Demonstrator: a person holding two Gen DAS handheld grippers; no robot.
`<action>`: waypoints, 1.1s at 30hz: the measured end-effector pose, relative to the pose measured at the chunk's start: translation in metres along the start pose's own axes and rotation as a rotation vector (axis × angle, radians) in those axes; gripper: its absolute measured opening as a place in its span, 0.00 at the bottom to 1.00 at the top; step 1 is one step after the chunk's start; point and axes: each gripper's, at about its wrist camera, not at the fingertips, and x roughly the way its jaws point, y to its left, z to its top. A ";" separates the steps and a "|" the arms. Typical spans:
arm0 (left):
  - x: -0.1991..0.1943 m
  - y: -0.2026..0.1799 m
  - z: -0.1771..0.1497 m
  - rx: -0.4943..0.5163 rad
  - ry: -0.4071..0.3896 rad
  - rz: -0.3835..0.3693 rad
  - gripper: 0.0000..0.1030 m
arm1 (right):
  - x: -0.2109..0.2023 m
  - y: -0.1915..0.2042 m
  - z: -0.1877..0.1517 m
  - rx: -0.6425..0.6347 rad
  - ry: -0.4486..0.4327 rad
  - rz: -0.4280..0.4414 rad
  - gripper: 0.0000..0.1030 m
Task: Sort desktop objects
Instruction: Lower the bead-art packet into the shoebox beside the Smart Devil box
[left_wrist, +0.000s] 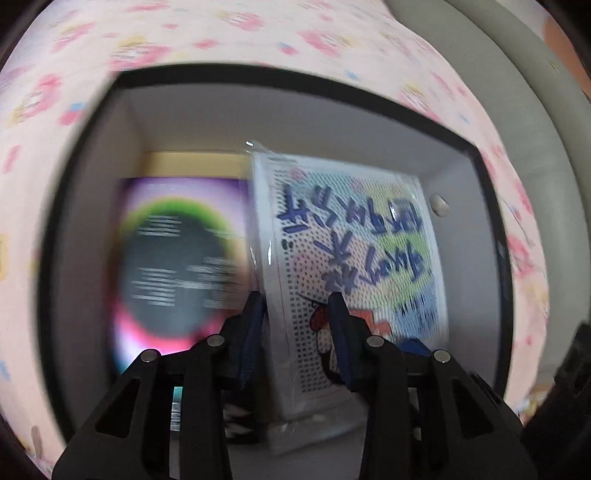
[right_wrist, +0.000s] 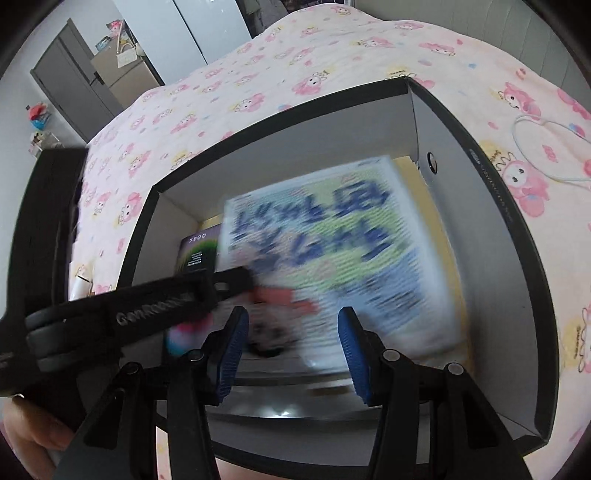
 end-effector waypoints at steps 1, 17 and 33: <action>0.000 -0.001 -0.001 0.001 -0.001 -0.003 0.33 | 0.001 -0.001 0.000 0.004 0.006 -0.018 0.45; -0.034 0.014 -0.016 0.050 -0.069 0.016 0.33 | 0.000 -0.003 0.000 0.010 0.009 0.019 0.45; -0.147 -0.010 -0.061 0.215 -0.373 0.196 0.35 | -0.072 0.025 -0.023 -0.018 -0.227 0.085 0.45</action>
